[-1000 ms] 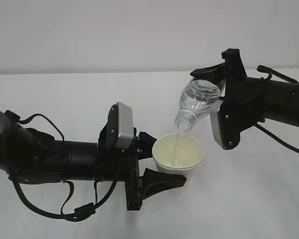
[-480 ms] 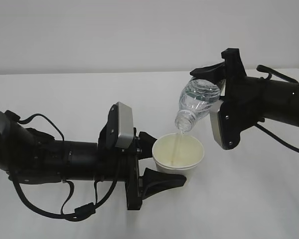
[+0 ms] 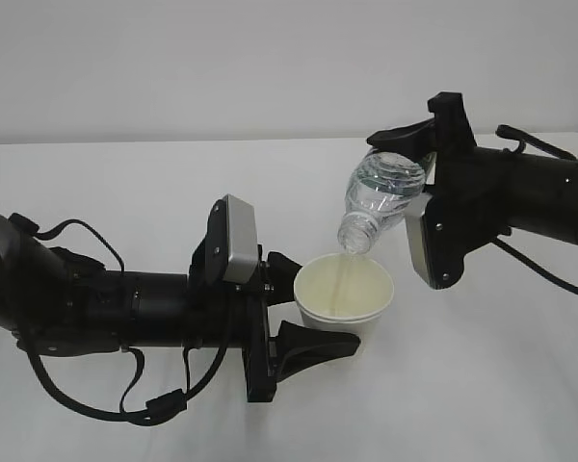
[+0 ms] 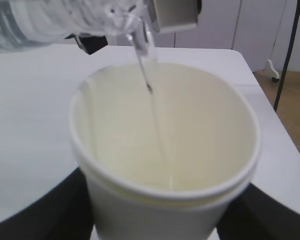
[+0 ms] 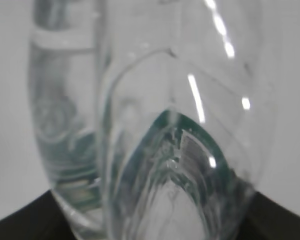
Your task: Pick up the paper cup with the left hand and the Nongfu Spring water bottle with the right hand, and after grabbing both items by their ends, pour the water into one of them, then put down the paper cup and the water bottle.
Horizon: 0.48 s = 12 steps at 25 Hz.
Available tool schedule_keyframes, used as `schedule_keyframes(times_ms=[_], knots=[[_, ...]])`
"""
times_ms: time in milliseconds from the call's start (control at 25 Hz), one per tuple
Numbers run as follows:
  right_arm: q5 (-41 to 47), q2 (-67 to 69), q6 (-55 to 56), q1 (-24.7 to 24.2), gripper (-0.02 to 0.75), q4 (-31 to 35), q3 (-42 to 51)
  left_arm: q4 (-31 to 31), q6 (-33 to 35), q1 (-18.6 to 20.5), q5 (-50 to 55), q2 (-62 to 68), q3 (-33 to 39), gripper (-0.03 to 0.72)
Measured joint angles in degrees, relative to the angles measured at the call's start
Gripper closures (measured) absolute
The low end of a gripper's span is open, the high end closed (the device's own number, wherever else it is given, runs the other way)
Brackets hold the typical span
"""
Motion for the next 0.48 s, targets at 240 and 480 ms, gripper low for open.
schedule_keyframes(times_ms=[240,480], knots=[[-0.2,0.0,-0.1,0.0,0.283,0.0,0.0,-0.1,0.0,0.0,0.0,0.0,0.0,0.215],[-0.2,0.0,-0.2,0.0,0.283,0.0,0.0,-0.3,0.0,0.0,0.0,0.0,0.0,0.215]])
